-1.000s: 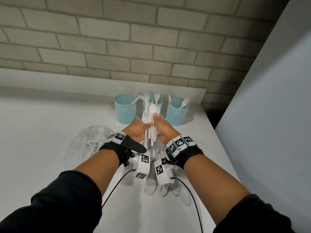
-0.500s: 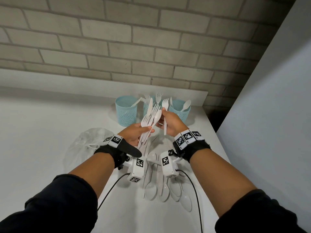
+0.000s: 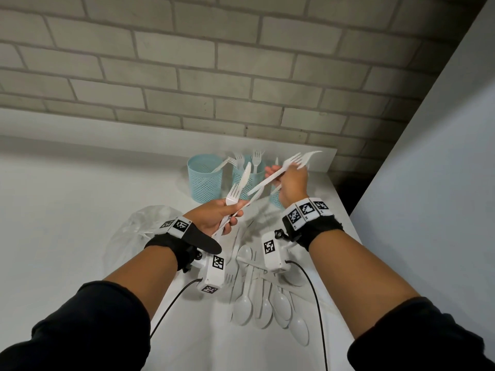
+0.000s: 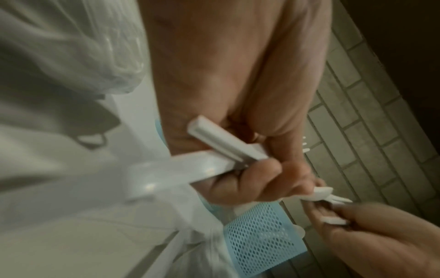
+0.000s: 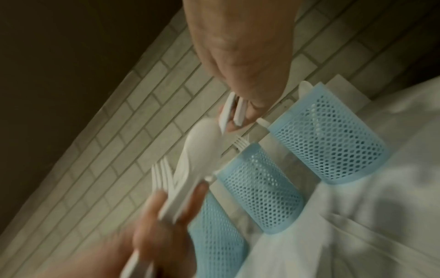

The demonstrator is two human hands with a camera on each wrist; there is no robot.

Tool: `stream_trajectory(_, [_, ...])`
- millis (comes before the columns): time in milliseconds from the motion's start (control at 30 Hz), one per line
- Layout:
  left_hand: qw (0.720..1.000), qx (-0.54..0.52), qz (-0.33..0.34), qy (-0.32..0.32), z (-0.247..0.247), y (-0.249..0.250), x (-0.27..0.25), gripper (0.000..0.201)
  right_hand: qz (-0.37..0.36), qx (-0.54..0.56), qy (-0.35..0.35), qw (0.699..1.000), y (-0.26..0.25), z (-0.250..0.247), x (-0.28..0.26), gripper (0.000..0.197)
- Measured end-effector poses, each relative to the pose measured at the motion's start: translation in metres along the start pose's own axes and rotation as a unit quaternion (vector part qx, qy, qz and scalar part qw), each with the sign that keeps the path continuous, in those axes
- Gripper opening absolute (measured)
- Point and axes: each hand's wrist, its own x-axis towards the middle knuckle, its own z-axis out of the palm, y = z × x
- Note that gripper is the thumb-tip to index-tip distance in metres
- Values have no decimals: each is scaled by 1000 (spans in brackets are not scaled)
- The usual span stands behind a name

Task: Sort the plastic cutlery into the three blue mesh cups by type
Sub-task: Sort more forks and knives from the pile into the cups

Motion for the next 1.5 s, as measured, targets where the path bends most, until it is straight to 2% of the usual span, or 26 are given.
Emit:
stream_trajectory(67, [1000, -5, 1, 16, -4, 0, 0, 26, -23, 42, 26, 998, -13, -5, 2, 15])
stream_trajectory(133, [999, -7, 7, 32, -6, 0, 1, 26, -41, -20, 7, 999, -21, -9, 1, 9])
stream_trajectory(200, [999, 1, 13, 41, -5, 1, 2, 25, -37, -148, -82, 985, -20, -10, -5, 13])
stream_trajectory(267, [999, 11, 13, 47, -1, 2, 4, 26, -21, -270, -188, 944, -15, -8, -17, 14])
stream_trajectory(333, [999, 16, 14, 46, 4, 2, 7, 26, -14, -334, -260, 906, -7, -5, -27, 10])
stream_trajectory(367, [999, 17, 17, 43, 6, 2, 8, 25, -15, -345, -280, 896, -3, -3, -29, 8])
stream_trajectory(433, [999, 15, 25, 40, 11, 4, 10, 20, -19, -354, -295, 887, 3, -2, -31, 7])
stream_trajectory(633, [998, 23, 35, 48, 14, 6, 13, 9, -33, -393, -281, 875, 9, -1, -33, 11])
stream_trajectory(767, [995, 60, 45, 61, 13, 6, 10, 19, -48, -395, -264, 879, 8, -1, -28, 12])
stream_trajectory(833, [995, 60, 49, 62, 13, 7, 9, 22, -39, -370, -243, 896, 7, -1, -22, 5])
stream_trajectory(1033, [997, 14, 43, 63, 17, 10, 10, 25, -26, -289, -177, 941, 6, -2, -11, 7])
stream_trajectory(1133, [996, 16, 62, 65, 19, 11, 13, 22, 22, -219, -164, 962, 7, 0, -10, 11])
stream_trajectory(1333, [989, 32, 118, 84, 27, 11, 18, 31, 138, -113, -216, 960, 6, 4, -19, 14])
stream_trajectory(1400, [987, 17, 126, 98, 30, 9, 19, 33, 141, -79, -206, 965, 2, 8, -21, 14])
stream_trajectory(1500, [986, -54, 118, 107, 35, 7, 18, 24, 106, 6, -156, 982, -2, 13, -18, 13])
